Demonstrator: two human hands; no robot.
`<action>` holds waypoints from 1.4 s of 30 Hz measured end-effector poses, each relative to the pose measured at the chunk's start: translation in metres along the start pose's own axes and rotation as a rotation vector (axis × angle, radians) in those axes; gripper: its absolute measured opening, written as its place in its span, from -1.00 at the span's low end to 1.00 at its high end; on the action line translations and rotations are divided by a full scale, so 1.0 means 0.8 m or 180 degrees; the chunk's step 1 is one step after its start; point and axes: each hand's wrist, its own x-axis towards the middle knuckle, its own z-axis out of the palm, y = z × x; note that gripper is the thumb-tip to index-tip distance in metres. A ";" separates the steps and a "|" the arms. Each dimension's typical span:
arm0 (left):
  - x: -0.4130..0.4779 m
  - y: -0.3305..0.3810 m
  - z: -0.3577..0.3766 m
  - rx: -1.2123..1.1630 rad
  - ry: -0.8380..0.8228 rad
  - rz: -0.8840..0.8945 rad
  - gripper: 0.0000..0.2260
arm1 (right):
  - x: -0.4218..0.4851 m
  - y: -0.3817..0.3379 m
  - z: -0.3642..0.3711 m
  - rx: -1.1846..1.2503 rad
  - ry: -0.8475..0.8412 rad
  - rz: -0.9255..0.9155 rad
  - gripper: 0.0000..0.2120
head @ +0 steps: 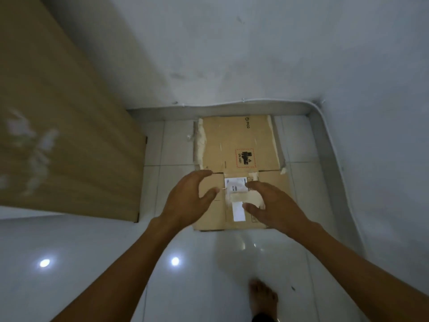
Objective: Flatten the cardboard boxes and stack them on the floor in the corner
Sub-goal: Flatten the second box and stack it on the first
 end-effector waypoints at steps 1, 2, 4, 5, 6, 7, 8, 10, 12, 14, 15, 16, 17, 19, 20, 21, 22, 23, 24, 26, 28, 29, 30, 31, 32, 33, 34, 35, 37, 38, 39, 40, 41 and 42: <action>-0.019 0.026 -0.037 -0.0114 0.0037 -0.0016 -0.57 | -0.015 -0.031 -0.030 0.0111 -0.0031 -0.0043 -0.50; -0.039 0.052 -0.075 -0.0255 0.0077 -0.0040 -0.58 | -0.031 -0.064 -0.061 0.0221 -0.0042 -0.0089 -0.50; -0.084 0.107 -0.150 -0.0553 0.0160 -0.0100 -0.61 | -0.063 -0.133 -0.120 0.0433 -0.0018 -0.0152 -0.52; -0.108 0.132 -0.187 -0.0657 0.0198 -0.0135 -0.64 | -0.080 -0.170 -0.148 0.0506 -0.0019 -0.0193 -0.54; -0.132 0.155 -0.222 -0.0729 0.0241 -0.0176 -0.66 | -0.096 -0.206 -0.173 0.0543 -0.0027 -0.0271 -0.55; -0.155 0.174 -0.257 -0.0775 0.0294 -0.0224 -0.68 | -0.110 -0.242 -0.196 0.0554 -0.0046 -0.0368 -0.55; -0.178 0.189 -0.289 -0.0815 0.0372 -0.0273 -0.68 | -0.122 -0.277 -0.216 0.0531 -0.0062 -0.0469 -0.56; -0.218 0.206 -0.348 -0.0878 0.0591 -0.0329 -0.69 | -0.145 -0.345 -0.247 0.0449 -0.0040 -0.0688 -0.55; -0.254 0.212 -0.401 -0.0935 0.0800 -0.0354 -0.70 | -0.162 -0.410 -0.265 0.0368 0.0058 -0.0880 -0.55; -0.288 0.208 -0.451 -0.0956 0.1025 -0.0343 -0.70 | -0.177 -0.471 -0.270 0.0237 0.0161 -0.1068 -0.56; -0.305 0.202 -0.473 -0.0982 0.1130 -0.0317 -0.70 | -0.185 -0.501 -0.268 0.0171 0.0178 -0.1150 -0.55; -0.323 0.192 -0.495 -0.1015 0.1190 -0.0287 -0.70 | -0.194 -0.529 -0.264 0.0102 0.0200 -0.1219 -0.54; -0.340 0.181 -0.516 -0.1011 0.1237 -0.0243 -0.69 | -0.202 -0.556 -0.258 0.0025 0.0226 -0.1273 -0.53; -0.376 0.150 -0.552 -0.0961 0.1337 -0.0170 -0.67 | -0.217 -0.606 -0.241 -0.0129 0.0272 -0.1357 -0.52; -0.393 0.134 -0.571 -0.0940 0.1363 -0.0145 -0.66 | -0.222 -0.630 -0.230 -0.0177 0.0312 -0.1391 -0.52; -0.405 0.124 -0.584 -0.0909 0.1368 -0.0122 -0.65 | -0.225 -0.644 -0.223 -0.0194 0.0346 -0.1400 -0.52; -0.419 0.111 -0.600 -0.0872 0.1387 -0.0108 -0.64 | -0.230 -0.663 -0.212 -0.0196 0.0386 -0.1430 -0.52; -0.439 0.095 -0.622 -0.0824 0.1446 -0.0108 -0.64 | -0.235 -0.688 -0.200 -0.0189 0.0398 -0.1476 -0.53; -0.455 0.080 -0.642 -0.0791 0.1509 -0.0131 -0.64 | -0.240 -0.711 -0.189 -0.0187 0.0366 -0.1519 -0.54; -0.482 0.051 -0.682 -0.0754 0.1587 -0.0203 -0.64 | -0.245 -0.755 -0.168 -0.0236 0.0266 -0.1648 -0.53; -0.495 0.024 -0.720 -0.0734 0.1652 -0.0236 -0.65 | -0.241 -0.793 -0.152 -0.0308 0.0237 -0.1754 -0.52; -0.498 0.011 -0.737 -0.0680 0.1680 -0.0245 -0.65 | -0.235 -0.811 -0.144 -0.0327 0.0235 -0.1773 -0.52; -0.498 -0.003 -0.753 -0.0619 0.1713 -0.0250 -0.65 | -0.226 -0.826 -0.136 -0.0335 0.0238 -0.1791 -0.52; -0.497 -0.018 -0.767 -0.0575 0.1737 -0.0255 -0.65 | -0.216 -0.841 -0.128 -0.0336 0.0225 -0.1802 -0.52; -0.494 -0.034 -0.780 -0.0571 0.1747 -0.0277 -0.66 | -0.203 -0.855 -0.120 -0.0359 0.0211 -0.1826 -0.52; -0.491 -0.050 -0.791 -0.0582 0.1754 -0.0300 -0.66 | -0.189 -0.869 -0.111 -0.0388 0.0182 -0.1848 -0.52; -0.486 -0.067 -0.802 -0.0593 0.1753 -0.0332 -0.66 | -0.173 -0.883 -0.102 -0.0397 0.0155 -0.1868 -0.52; -0.480 -0.084 -0.813 -0.0607 0.1745 -0.0375 -0.67 | -0.156 -0.897 -0.092 -0.0386 0.0130 -0.1883 -0.52; -0.466 -0.118 -0.833 -0.0688 0.1730 -0.0534 -0.68 | -0.119 -0.926 -0.074 -0.0335 0.0057 -0.1921 -0.52; -0.460 -0.135 -0.844 -0.0750 0.1706 -0.0634 -0.68 | -0.101 -0.942 -0.066 -0.0306 0.0009 -0.1937 -0.52; -0.455 -0.151 -0.854 -0.0802 0.1667 -0.0741 -0.69 | -0.084 -0.959 -0.058 -0.0282 -0.0024 -0.1949 -0.52; -0.450 -0.166 -0.865 -0.0822 0.1618 -0.0848 -0.70 | -0.067 -0.975 -0.051 -0.0266 -0.0045 -0.1961 -0.52; -0.446 -0.181 -0.875 -0.0816 0.1571 -0.0931 -0.71 | -0.053 -0.991 -0.043 -0.0249 -0.0071 -0.1977 -0.51; -0.441 -0.195 -0.887 -0.0795 0.1541 -0.0981 -0.73 | -0.039 -1.008 -0.036 -0.0220 -0.0097 -0.2010 -0.51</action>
